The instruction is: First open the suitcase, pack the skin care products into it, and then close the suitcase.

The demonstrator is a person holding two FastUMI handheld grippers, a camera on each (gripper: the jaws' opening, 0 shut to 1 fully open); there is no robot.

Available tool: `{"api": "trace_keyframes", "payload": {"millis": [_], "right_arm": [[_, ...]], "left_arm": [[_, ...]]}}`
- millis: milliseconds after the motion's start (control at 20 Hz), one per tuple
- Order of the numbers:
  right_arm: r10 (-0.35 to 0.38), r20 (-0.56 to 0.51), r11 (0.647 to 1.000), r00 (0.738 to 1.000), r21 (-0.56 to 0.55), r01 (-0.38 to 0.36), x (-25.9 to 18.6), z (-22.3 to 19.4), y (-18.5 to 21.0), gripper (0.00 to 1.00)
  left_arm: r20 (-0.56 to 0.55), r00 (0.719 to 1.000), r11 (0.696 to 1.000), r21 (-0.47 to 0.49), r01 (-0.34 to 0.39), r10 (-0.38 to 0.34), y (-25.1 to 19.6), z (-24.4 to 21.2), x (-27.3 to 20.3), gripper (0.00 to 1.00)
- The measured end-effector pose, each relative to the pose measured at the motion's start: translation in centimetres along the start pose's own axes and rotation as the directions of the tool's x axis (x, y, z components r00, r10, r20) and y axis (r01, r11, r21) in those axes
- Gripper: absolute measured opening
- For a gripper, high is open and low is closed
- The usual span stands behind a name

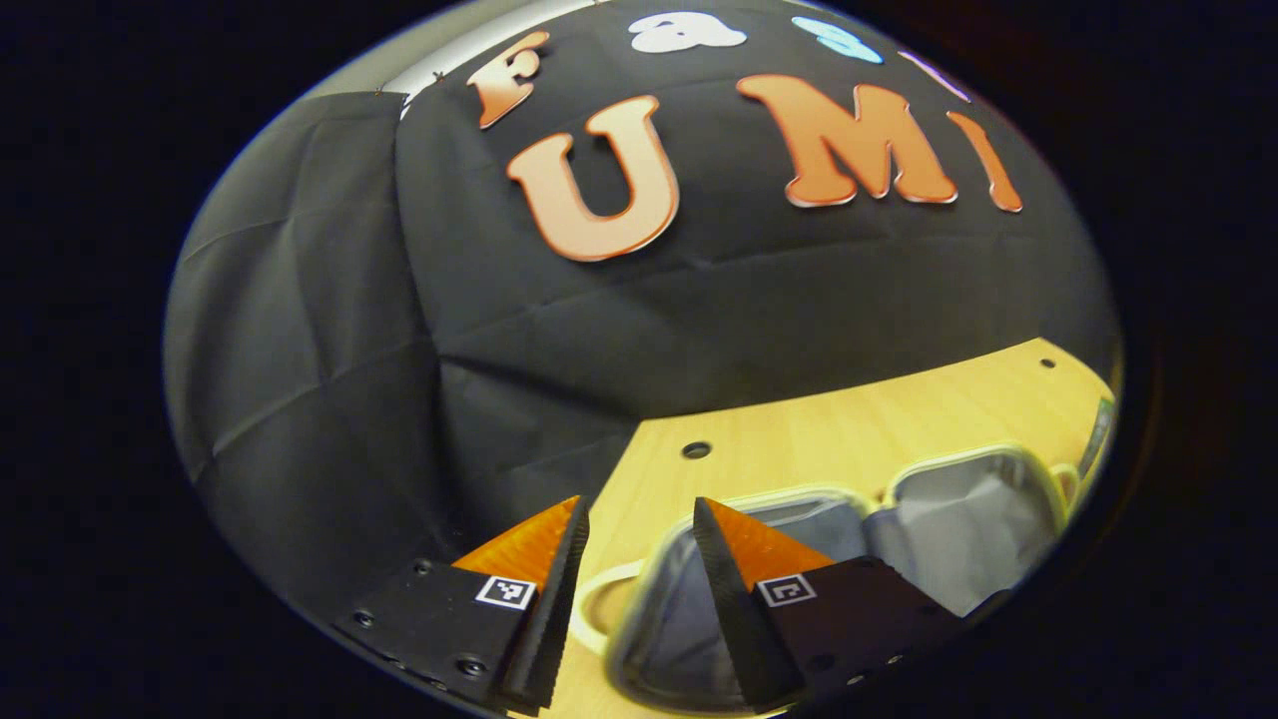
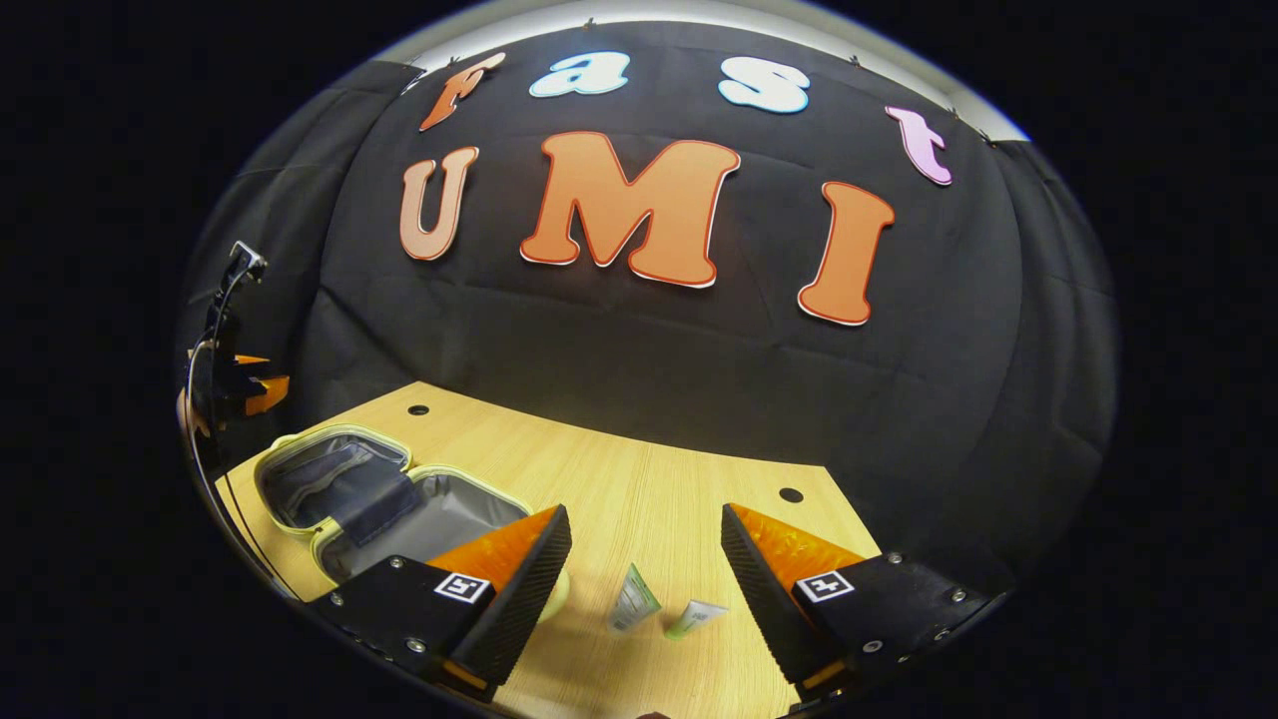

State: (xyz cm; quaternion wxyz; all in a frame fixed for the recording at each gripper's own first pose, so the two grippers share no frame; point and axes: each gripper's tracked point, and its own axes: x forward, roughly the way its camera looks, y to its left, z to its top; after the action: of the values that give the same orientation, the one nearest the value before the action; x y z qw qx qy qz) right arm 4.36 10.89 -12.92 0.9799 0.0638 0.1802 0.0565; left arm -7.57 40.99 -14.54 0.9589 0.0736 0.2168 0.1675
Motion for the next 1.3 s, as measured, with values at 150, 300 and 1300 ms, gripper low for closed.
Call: {"api": "trace_keyframes", "payload": {"millis": [150, 300, 1300], "right_arm": [[-0.007, 0.000, 1.000, 1.000, 0.008, 0.007, -0.2, -0.5, -1.2, 0.96], [-0.013, -0.016, 1.000, 1.000, 0.029, 0.013, -0.7, -1.6, -2.8, 0.96], [-0.058, -0.240, 0.993, 0.969, 0.089, 0.082, -4.7, -10.9, -11.8, 0.95]], "left_arm": [[0.043, 0.982, 0.983, -0.004, 0.184, -0.184, -8.8, 2.9, -1.7, 0.94], [0.061, 0.941, 0.943, 0.034, 0.330, -0.332, -17.0, 4.7, -3.5, 0.98], [-0.270, 0.574, 0.560, 0.134, 0.817, -0.773, -49.0, -5.4, -9.7, 0.95]]}}
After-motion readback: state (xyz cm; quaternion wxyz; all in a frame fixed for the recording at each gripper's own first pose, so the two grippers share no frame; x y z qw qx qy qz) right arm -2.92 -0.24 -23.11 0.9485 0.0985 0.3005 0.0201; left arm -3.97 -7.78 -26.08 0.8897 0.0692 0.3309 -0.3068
